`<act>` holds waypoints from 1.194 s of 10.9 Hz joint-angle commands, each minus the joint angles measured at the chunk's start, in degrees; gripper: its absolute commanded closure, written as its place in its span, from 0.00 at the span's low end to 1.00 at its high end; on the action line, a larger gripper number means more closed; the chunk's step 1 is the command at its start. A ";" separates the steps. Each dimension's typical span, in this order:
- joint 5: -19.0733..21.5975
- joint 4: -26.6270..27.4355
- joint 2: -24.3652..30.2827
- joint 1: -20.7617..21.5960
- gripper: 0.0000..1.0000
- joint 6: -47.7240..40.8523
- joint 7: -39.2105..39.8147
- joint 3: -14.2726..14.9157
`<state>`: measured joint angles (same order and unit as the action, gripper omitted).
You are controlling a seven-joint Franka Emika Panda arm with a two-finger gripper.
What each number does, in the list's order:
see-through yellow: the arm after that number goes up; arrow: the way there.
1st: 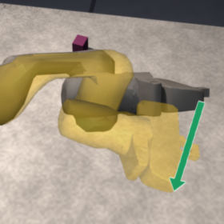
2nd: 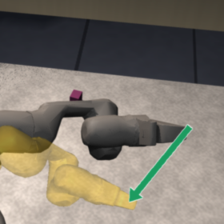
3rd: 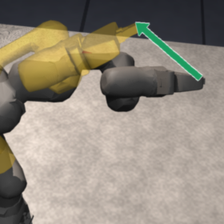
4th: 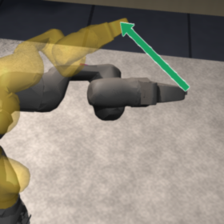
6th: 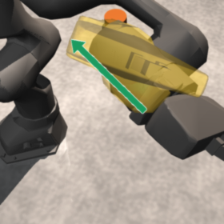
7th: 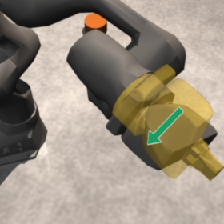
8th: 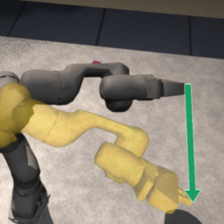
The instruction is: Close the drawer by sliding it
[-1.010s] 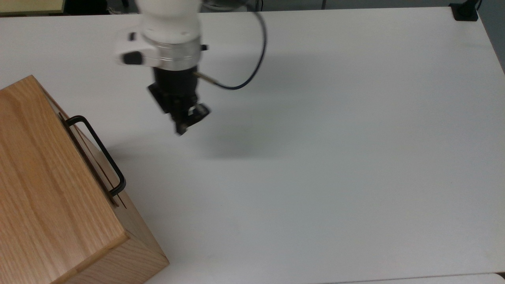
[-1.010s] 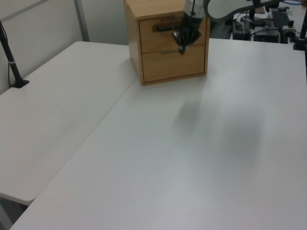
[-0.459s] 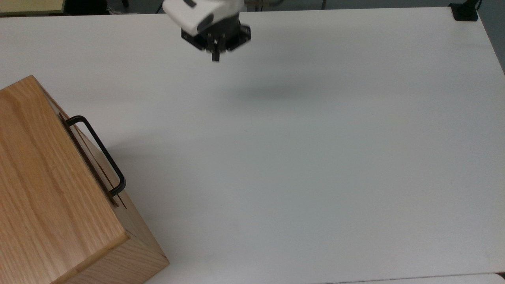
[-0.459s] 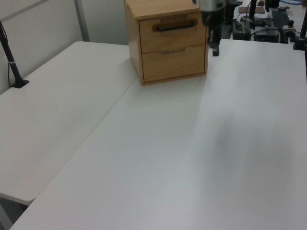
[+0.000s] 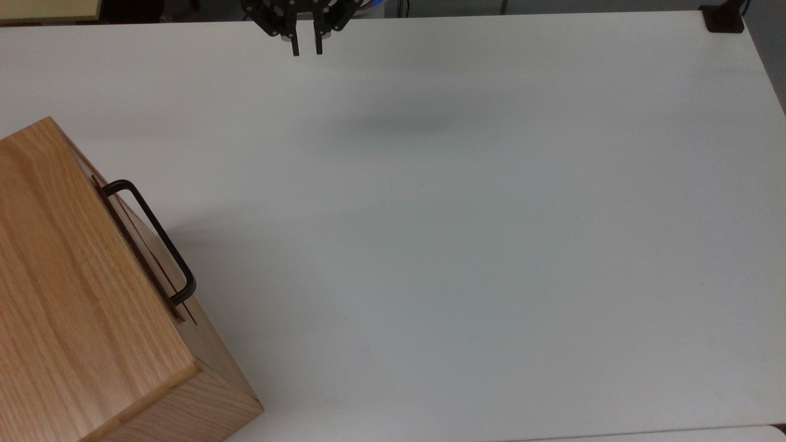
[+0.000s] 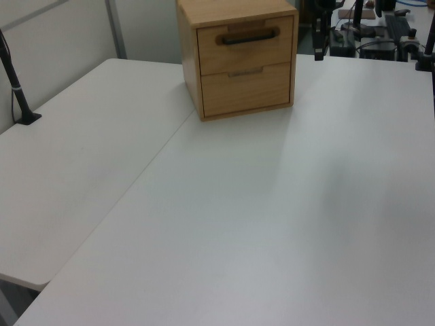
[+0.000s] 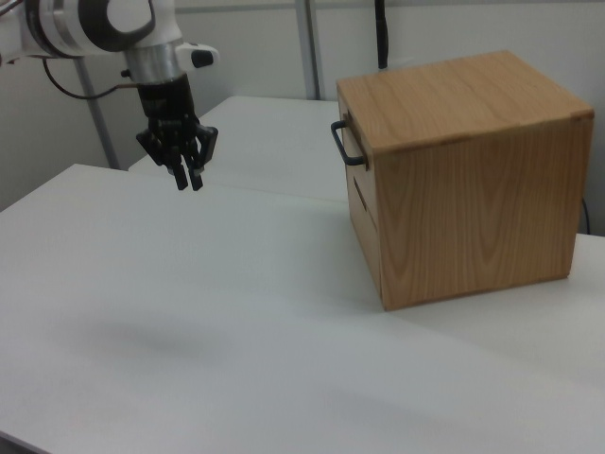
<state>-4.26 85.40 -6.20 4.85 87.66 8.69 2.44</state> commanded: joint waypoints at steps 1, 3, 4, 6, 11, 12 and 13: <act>1.10 1.43 0.49 -0.11 0.00 0.23 0.80 0.37; 1.10 1.43 0.83 -0.19 0.00 0.14 0.54 0.37; 1.01 1.26 0.84 -0.37 0.00 0.58 0.10 0.46; 1.10 0.91 1.36 -1.69 0.00 1.02 -7.16 0.37; 1.10 0.91 1.72 -2.66 0.00 3.65 -8.69 0.37; 1.10 0.91 1.72 -2.66 0.00 3.57 -8.69 0.37; 1.10 0.91 1.80 -2.66 0.00 3.40 -8.69 0.37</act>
